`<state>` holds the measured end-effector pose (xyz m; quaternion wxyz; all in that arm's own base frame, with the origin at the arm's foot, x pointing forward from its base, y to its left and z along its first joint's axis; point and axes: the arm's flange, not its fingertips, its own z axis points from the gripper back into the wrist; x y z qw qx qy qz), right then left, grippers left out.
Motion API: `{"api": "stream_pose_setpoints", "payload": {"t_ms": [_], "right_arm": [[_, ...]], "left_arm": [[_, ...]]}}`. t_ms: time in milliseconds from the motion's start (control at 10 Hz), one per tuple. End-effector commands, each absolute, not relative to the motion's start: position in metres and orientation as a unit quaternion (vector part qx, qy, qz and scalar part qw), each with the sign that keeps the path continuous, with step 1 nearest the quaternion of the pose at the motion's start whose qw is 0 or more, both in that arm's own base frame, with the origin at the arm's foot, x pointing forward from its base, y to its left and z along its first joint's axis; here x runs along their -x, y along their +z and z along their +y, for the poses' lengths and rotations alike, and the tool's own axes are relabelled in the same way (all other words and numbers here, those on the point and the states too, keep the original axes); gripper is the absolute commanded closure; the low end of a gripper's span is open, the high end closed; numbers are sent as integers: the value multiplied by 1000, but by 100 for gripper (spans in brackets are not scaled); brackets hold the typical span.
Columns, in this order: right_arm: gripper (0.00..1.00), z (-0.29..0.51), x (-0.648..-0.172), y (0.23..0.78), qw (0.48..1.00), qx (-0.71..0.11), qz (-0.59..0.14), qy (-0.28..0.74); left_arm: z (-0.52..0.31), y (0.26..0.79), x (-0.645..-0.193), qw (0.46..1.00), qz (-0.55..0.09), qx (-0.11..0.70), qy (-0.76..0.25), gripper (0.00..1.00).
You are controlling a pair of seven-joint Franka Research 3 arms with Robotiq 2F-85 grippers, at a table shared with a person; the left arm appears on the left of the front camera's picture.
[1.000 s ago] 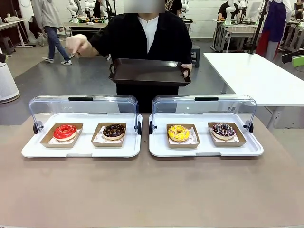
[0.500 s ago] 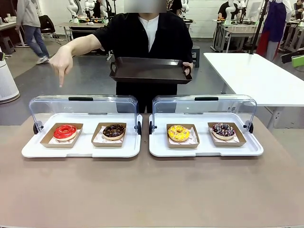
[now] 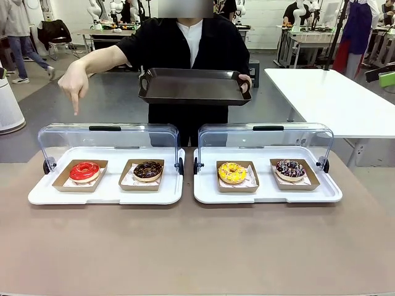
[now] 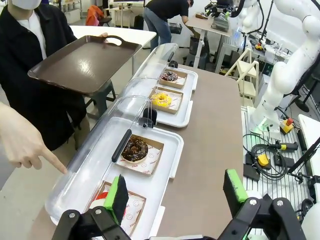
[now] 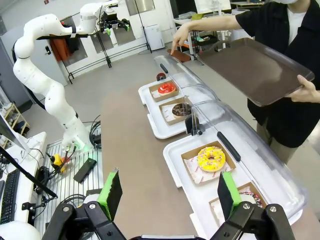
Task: Provide the desired donut to the person.
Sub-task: Pick up and lift the Paper togo box containing the Donut pointed at by the person.
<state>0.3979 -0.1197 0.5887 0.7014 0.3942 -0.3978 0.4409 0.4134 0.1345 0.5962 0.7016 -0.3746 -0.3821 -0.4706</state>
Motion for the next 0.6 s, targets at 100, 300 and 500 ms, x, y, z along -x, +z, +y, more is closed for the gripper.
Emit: {"api": "stream_pose_setpoints", "payload": {"t_ms": [100, 300, 500], "right_arm": [[0, -119, -398, 589, 697, -398, -400, 442], [0, -119, -398, 589, 697, -398, -400, 442], [0, -119, -398, 589, 697, -398, -400, 442]], "left_arm": [[127, 596, -414, 736, -342, 313, -493, 0], [104, 586, -410, 776, -266, 175, -545, 0], [72, 574, -406, 767, -212, 54, -603, 0]]}}
